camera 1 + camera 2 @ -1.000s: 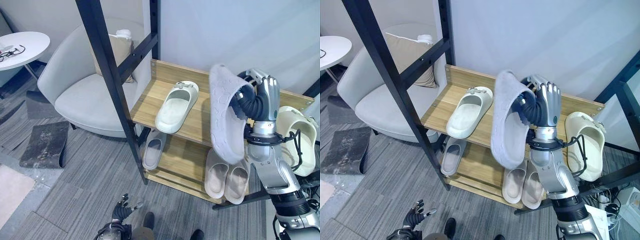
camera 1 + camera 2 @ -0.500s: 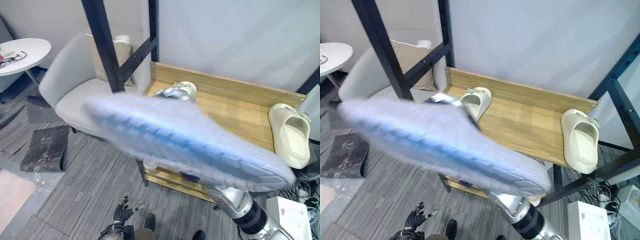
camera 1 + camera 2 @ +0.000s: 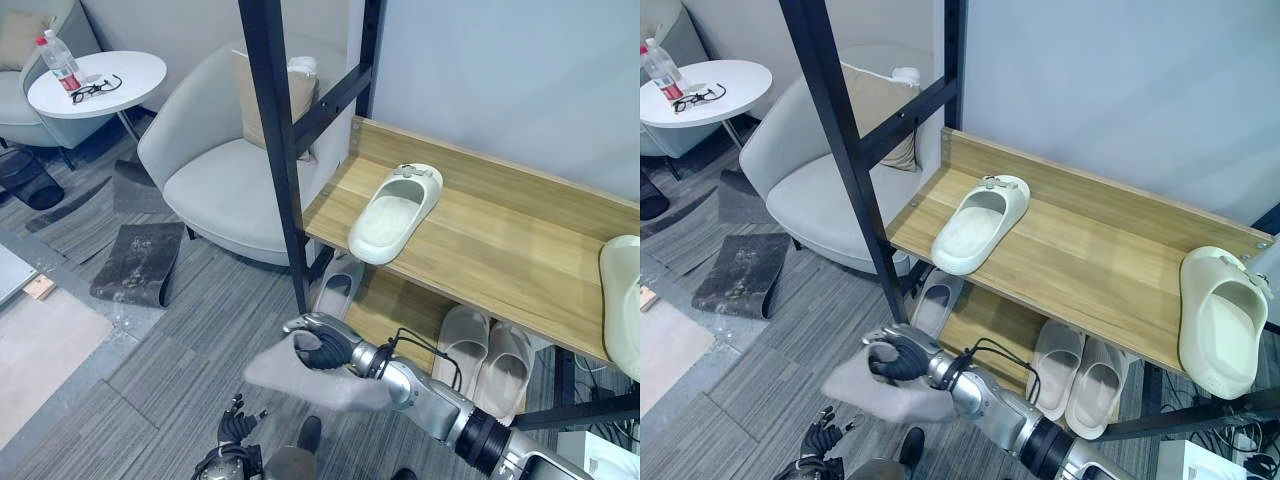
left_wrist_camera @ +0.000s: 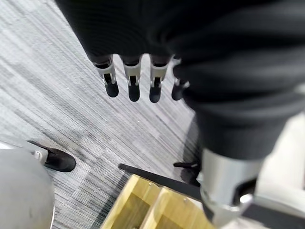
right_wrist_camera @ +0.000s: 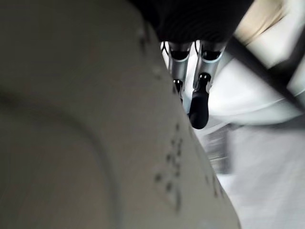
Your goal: Arrange the slippers neatly on the shoe rack.
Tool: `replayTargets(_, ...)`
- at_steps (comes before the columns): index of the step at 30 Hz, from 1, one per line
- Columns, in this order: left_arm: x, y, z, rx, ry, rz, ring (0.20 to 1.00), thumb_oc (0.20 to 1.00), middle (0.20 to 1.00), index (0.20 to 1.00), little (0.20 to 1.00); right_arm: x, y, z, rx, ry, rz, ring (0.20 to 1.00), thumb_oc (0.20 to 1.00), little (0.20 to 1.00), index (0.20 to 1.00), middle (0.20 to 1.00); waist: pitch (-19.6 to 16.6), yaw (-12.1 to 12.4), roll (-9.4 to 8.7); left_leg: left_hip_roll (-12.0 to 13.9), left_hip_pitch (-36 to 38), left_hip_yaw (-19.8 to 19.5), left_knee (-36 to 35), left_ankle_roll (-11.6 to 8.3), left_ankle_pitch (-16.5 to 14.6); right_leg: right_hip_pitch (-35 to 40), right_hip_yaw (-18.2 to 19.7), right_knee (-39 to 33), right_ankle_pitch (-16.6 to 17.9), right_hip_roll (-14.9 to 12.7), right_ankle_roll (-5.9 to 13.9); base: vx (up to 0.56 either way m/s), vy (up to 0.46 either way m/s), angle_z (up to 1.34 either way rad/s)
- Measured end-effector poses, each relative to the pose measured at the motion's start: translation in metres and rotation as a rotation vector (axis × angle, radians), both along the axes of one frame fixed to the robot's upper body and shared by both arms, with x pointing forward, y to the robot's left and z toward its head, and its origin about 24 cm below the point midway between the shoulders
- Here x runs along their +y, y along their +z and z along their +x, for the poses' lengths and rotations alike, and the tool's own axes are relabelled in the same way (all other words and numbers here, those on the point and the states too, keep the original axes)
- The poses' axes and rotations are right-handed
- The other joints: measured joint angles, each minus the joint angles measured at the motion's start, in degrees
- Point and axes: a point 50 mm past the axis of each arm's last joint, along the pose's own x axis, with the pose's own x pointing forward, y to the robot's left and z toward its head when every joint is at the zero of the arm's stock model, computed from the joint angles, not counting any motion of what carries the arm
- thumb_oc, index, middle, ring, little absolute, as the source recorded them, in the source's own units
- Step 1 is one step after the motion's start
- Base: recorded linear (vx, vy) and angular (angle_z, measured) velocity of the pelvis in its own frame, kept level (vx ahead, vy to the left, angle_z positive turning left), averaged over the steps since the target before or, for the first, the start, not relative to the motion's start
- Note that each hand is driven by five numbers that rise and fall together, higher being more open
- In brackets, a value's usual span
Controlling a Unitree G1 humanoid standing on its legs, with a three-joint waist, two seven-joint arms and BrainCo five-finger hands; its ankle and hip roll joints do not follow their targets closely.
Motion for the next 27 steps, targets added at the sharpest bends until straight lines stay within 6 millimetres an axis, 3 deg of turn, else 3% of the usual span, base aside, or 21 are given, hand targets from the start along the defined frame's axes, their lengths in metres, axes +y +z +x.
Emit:
replayTargets(2,0.001,0.001,0.0,-0.009,-0.008,0.004,1.0,1.0,1.0,1.0,1.0,-0.017,-0.005,0.01,-0.099,-0.078,-0.076,0.2,0.2,0.2,0.2,0.2,0.95,0.7,0.0,0.05,-0.24,-0.27,0.01,0.2,0.3,0.06,-0.24,-0.09,-0.06,0.15,-0.09,-0.06,-0.005,0.11)
replayTargets(5,-0.002,0.009,0.011,-0.088,-0.055,-0.001,1.0,1.0,1.0,1.0,1.0,-0.065,0.0,0.038,-0.255,-0.331,-0.119,0.2,0.2,0.2,0.2,0.2,3.05,0.91,0.46,0.03,-1.94,-1.42,0.18,0.46,1.21,-1.25,-1.6,-0.05,-0.39,0.31,0.21,-0.17,-0.001,0.25)
replayTargets(6,-0.004,0.016,0.017,-0.129,-0.093,-0.002,1.0,1.0,1.0,1.0,1.0,-0.084,0.011,0.049,-0.336,-0.446,-0.114,0.2,0.2,0.2,0.2,0.2,4.85,1.94,1.04,0.07,-3.17,-1.46,0.2,0.23,1.36,-2.49,-1.49,0.03,-0.19,0.47,0.0,-0.2,0.01,0.02)
replayTargets(11,-0.015,0.033,0.037,-0.229,-0.213,-0.013,1.0,1.0,1.0,1.0,1.0,-0.133,0.042,0.081,-0.571,-0.644,-0.24,0.2,0.2,0.2,0.2,0.2,10.84,1.86,3.67,0.29,-8.68,-1.86,2.15,0.45,2.53,-6.52,-1.55,0.1,0.95,0.83,-0.79,-0.18,0.012,0.02)
replayTargets(14,-0.03,0.043,0.055,-0.292,-0.279,-0.033,1.0,1.0,1.0,1.0,1.0,-0.162,0.085,0.098,-0.759,-0.79,-0.248,0.2,0.2,0.2,0.2,0.2,15.3,1.44,6.16,0.28,-13.57,-3.02,4.69,0.39,2.75,-11.95,-1.62,5.3,0.35,-0.18,-2.11,-0.16,0.065,0.07)
replayTargets(18,-0.038,0.057,0.077,-0.366,-0.313,-0.055,1.0,1.0,1.0,1.0,1.0,-0.175,0.13,0.117,-0.94,-0.869,-0.273,0.2,0.2,0.2,0.2,0.2,18.65,0.28,6.23,-0.25,-20.66,-3.07,8.52,0.35,2.61,-21.52,-0.85,16.47,-3.95,-3.78,-2.98,-0.13,0.073,0.04)
replayTargets(22,-0.046,0.07,0.092,-0.437,-0.348,-0.061,1.0,1.0,1.0,1.0,1.0,-0.185,0.156,0.13,-1.033,-0.918,-0.343,0.2,0.2,0.2,0.2,0.2,19.8,0.33,6.07,-1.7,-25.78,-2.91,12.03,1.01,2.16,-28.42,0.77,24.47,-6.59,-7.25,-3.29,-0.08,0.061,0.05)
replayTargets(27,-0.051,0.082,0.104,-0.501,-0.384,-0.054,1.0,1.0,1.0,1.0,1.0,-0.183,0.189,0.144,-1.152,-0.925,-0.397,0.2,0.2,0.2,0.2,0.2,19.84,0.52,6.09,-3.13,-34.13,-2.21,18.86,1.73,0.61,-37.36,3.14,32.74,-9.1,-10.33,-4.06,-0.05,0.049,0.02)
